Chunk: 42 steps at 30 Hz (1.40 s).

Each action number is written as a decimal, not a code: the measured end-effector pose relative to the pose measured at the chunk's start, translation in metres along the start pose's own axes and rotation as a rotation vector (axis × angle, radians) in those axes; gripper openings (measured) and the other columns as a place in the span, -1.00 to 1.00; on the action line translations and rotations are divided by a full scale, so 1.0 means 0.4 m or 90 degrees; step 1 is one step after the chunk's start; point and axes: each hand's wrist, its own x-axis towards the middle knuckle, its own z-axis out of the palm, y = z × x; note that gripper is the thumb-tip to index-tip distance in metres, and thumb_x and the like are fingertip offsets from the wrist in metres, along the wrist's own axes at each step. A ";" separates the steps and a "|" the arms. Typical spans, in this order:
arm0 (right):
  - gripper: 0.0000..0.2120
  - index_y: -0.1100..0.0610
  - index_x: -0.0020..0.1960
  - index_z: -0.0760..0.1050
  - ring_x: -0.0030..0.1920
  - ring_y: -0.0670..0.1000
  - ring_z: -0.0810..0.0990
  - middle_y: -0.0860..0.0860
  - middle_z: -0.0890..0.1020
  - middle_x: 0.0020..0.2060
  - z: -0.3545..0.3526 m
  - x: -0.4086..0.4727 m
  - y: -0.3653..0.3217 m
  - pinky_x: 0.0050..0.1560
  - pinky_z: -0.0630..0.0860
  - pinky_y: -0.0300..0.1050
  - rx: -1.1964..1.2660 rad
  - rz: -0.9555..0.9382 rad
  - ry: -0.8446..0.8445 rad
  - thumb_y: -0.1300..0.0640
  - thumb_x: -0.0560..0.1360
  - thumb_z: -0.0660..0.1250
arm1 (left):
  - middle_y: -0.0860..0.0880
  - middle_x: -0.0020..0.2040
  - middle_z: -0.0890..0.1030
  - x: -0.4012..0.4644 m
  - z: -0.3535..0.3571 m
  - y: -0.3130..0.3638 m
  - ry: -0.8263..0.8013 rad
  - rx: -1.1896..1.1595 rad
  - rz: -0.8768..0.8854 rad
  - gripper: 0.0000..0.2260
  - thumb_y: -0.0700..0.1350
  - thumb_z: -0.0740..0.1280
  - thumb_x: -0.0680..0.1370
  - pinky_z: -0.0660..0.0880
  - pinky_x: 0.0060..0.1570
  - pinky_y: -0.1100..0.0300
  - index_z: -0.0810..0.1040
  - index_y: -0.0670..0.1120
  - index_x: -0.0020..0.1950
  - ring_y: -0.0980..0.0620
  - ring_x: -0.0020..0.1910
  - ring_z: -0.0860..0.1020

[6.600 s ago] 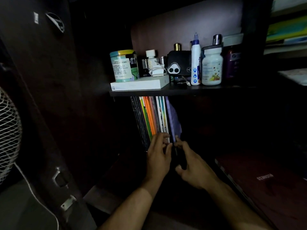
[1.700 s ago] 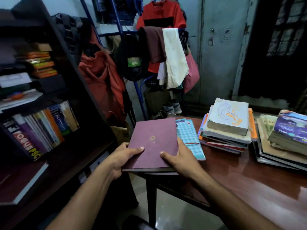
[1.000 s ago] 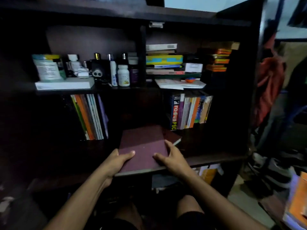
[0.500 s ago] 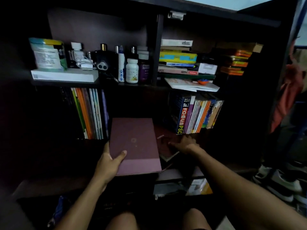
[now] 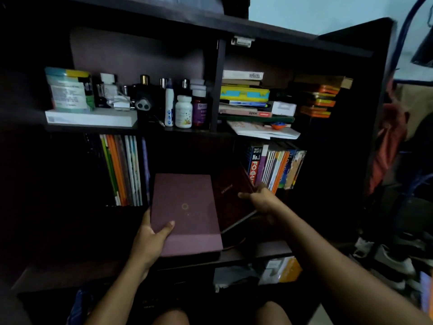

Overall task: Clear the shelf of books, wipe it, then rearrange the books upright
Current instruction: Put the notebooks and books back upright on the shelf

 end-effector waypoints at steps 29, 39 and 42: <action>-0.23 0.20 0.49 0.20 0.43 0.18 0.41 0.17 0.45 0.41 0.175 0.222 0.082 0.41 0.41 0.13 -0.128 -0.253 0.311 0.02 0.43 0.51 | -0.01 0.36 0.59 0.156 -0.015 -0.020 -0.117 0.452 0.096 -0.60 0.31 0.19 0.58 0.54 0.09 0.10 0.38 0.41 0.43 -0.11 0.26 0.58; -0.57 0.02 0.09 0.28 -0.04 0.00 0.55 0.03 0.52 -0.06 0.178 0.213 0.138 0.01 0.56 -0.01 -0.053 -0.334 0.300 0.23 0.45 0.50 | -0.02 0.24 0.64 0.167 -0.012 -0.039 -0.100 0.455 0.123 -0.60 0.29 0.19 0.59 0.55 0.03 0.11 0.37 0.40 0.44 -0.10 0.20 0.61; -0.64 0.10 0.17 0.37 0.11 0.03 0.53 0.07 0.50 0.11 0.184 0.218 0.163 0.11 0.51 -0.16 -0.082 -0.352 0.245 0.24 0.48 0.46 | -0.01 0.36 0.58 0.175 -0.013 -0.046 -0.108 0.452 0.119 -0.60 0.32 0.14 0.58 0.53 0.06 0.10 0.36 0.42 0.43 -0.11 0.27 0.58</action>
